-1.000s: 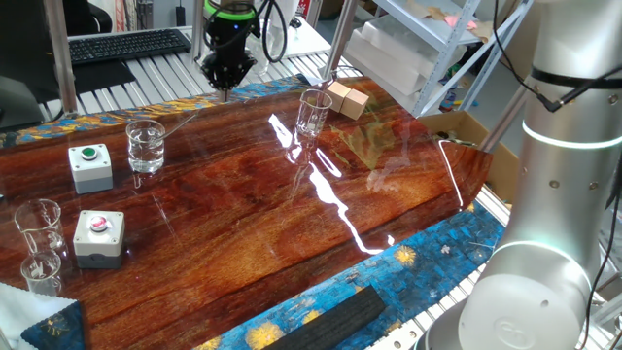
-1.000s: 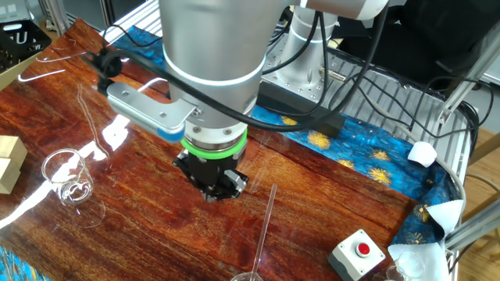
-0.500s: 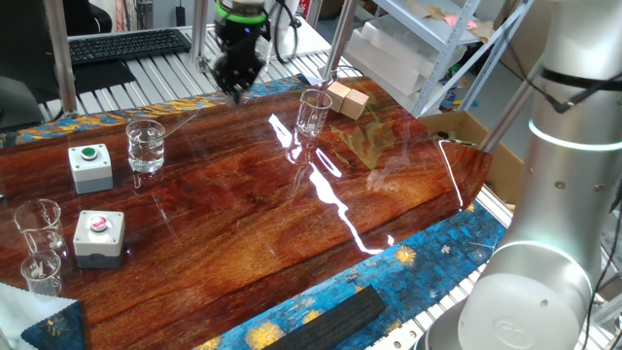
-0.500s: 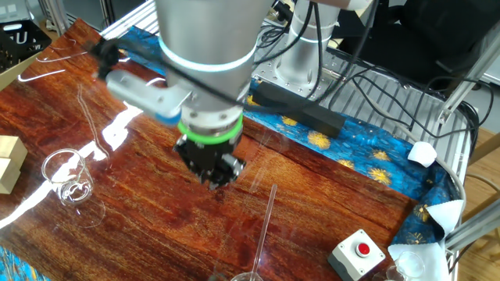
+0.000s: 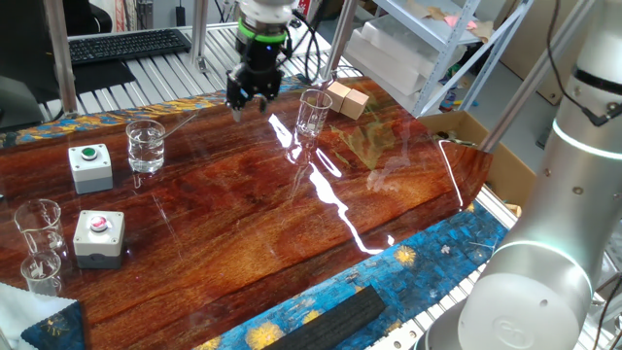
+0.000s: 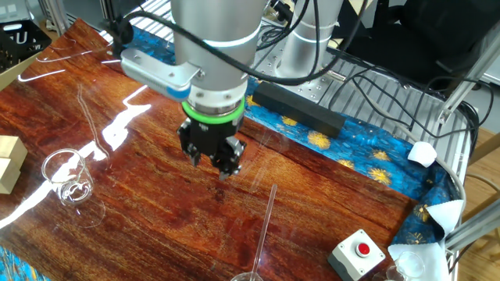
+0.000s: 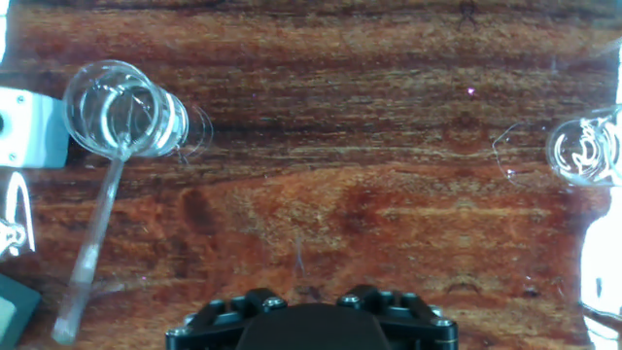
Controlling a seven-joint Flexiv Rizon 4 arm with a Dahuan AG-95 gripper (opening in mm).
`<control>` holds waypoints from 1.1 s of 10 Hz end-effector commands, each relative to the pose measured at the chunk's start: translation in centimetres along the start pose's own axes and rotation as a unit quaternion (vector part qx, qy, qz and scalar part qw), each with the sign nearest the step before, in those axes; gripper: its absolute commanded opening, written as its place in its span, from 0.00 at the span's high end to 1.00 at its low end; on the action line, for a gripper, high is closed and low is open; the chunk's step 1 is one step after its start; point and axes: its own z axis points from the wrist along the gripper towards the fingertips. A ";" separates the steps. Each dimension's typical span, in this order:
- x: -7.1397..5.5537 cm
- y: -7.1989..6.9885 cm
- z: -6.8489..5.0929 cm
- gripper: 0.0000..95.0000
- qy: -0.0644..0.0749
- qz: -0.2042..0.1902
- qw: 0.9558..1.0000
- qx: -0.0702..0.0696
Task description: Stir the beaker with a glass rod
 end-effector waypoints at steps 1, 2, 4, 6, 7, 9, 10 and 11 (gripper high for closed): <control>1.9 -0.3 0.2 0.20 -0.003 0.004 1.000 -0.002; 2.7 -0.5 0.4 0.20 -0.001 0.004 1.000 -0.003; 4.1 -0.9 1.1 0.20 0.002 0.009 1.000 -0.007; 4.1 -0.8 1.1 0.20 0.015 0.011 1.000 -0.007; 4.1 -0.7 1.5 0.20 0.017 0.008 1.000 -0.008; 4.1 -0.6 2.1 0.40 0.010 0.006 1.000 -0.003; 4.1 -0.6 2.1 0.40 0.013 0.004 1.000 -0.002; 4.2 -0.6 2.2 0.40 0.014 -0.001 1.000 -0.003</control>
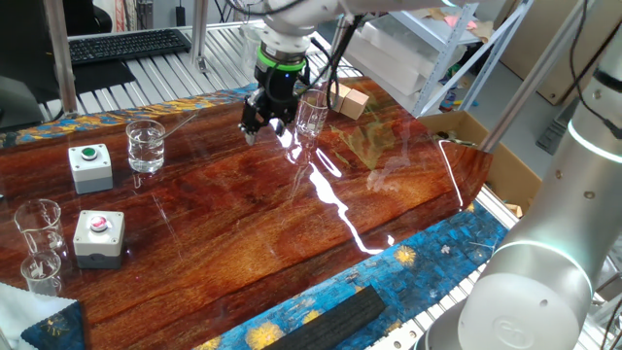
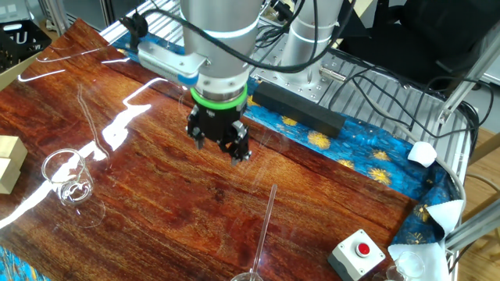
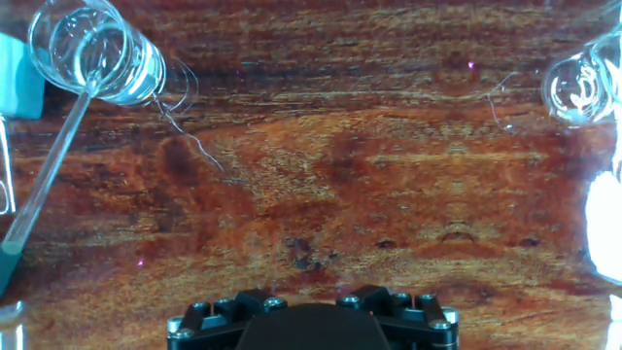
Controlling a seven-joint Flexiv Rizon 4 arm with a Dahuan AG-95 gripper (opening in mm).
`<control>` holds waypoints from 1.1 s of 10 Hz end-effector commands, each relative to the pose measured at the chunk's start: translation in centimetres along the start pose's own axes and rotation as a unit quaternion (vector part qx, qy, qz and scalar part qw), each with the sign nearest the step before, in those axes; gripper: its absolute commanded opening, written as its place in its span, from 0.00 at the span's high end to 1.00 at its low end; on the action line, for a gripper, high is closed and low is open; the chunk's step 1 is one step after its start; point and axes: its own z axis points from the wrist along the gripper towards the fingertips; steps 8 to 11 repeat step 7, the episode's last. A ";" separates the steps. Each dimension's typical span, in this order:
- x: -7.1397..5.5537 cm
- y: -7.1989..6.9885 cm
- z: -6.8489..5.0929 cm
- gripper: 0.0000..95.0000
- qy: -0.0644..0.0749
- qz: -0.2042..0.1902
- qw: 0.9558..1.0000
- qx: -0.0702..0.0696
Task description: Stir the beaker with a glass rod
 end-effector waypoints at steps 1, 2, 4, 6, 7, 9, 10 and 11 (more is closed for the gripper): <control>0.0 0.0 0.0 0.40 0.007 -0.005 1.000 -0.006; 0.0 0.0 0.0 0.40 0.009 -0.004 1.000 -0.008; 0.0 0.0 0.0 0.40 0.007 -0.003 1.000 -0.007; 0.0 0.0 0.0 0.40 0.008 -0.003 1.000 -0.004; 0.0 0.0 0.0 0.40 0.010 -0.001 1.000 -0.004; 0.0 0.0 0.0 0.40 0.010 -0.001 1.000 -0.004; 0.0 0.0 0.0 0.40 0.010 -0.001 1.000 -0.004; 0.0 0.0 0.0 0.40 0.010 -0.001 1.000 -0.004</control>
